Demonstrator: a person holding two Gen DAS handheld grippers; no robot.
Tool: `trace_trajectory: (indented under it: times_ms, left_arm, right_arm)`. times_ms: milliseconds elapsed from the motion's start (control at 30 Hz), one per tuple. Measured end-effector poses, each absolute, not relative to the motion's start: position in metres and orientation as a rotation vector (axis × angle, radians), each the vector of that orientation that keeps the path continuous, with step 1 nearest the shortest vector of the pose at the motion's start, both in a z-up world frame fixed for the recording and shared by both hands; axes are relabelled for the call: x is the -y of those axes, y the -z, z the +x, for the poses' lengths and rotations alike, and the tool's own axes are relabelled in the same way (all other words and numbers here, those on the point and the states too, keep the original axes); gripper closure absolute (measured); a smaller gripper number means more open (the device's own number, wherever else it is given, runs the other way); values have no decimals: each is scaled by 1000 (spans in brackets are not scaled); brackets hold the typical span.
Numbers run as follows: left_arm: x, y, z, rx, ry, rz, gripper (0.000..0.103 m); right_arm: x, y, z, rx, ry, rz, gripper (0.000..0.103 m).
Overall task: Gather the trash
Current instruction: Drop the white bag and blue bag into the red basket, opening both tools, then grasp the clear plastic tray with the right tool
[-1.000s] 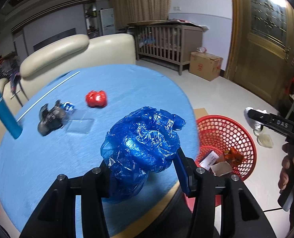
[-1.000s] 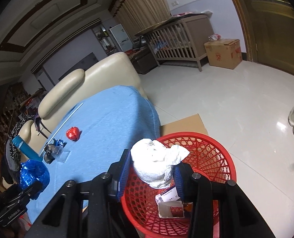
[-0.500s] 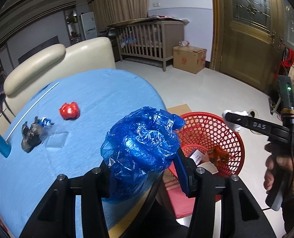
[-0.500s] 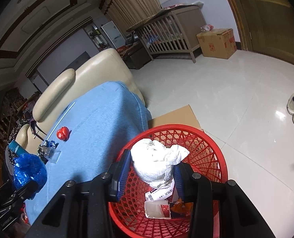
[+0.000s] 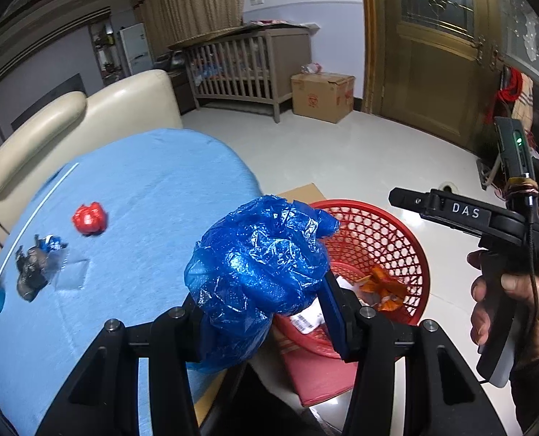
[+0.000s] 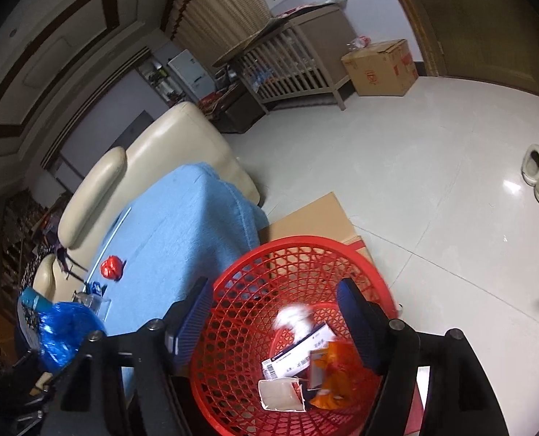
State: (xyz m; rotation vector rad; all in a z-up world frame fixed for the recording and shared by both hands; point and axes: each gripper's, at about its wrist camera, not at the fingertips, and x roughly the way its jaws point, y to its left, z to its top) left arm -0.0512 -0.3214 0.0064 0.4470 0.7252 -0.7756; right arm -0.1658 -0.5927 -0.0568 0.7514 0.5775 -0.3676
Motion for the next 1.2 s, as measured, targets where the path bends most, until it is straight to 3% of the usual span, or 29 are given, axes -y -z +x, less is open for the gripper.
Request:
trace_trajectory:
  times_ms: [267,500,600,1200]
  left_arm:
    - [357,6,-52,-782,854,472,50]
    - [369,2,-42,-809,864,448,29]
    - [346,-7,-28,-803,809,380,24]
    - [118,11,30,-874,375,25,23]
  right_arm:
    - [599,52,-180,-545,380,782,29]
    - [596,46,-184,-538,371,773,29]
    - [596,44,-185,-536,373,767,29]
    - [524,20,-141,-606,240,631,29]
